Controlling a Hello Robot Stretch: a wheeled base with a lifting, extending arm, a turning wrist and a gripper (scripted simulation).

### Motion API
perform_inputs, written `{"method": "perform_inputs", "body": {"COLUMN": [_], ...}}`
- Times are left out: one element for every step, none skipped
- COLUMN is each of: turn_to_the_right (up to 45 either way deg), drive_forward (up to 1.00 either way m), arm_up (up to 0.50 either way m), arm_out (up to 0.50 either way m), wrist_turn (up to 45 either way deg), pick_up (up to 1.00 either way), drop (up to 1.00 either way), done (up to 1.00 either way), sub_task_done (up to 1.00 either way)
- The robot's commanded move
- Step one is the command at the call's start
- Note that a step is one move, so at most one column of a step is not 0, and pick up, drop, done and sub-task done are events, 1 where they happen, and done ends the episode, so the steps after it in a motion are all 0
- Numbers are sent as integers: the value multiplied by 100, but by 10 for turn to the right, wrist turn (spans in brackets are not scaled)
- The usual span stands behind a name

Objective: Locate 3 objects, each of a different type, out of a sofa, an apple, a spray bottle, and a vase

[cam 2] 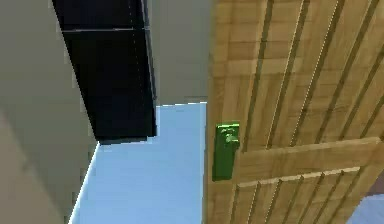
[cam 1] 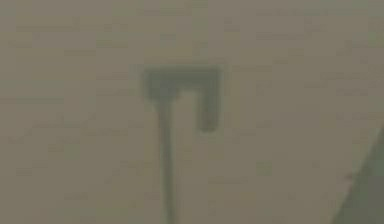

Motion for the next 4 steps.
{"method": "perform_inputs", "body": {"turn_to_the_right": [450,30,0,300], "drive_forward": [0,0,50,0], "arm_up": [0,0,0,0], "arm_out": [0,0,0,0], "wrist_turn": [0,0,0,0], "pick_up": [0,0,0,0], "drop": [0,0,0,0], "done": [0,0,0,0], "sub_task_done": [0,0,0,0]}}
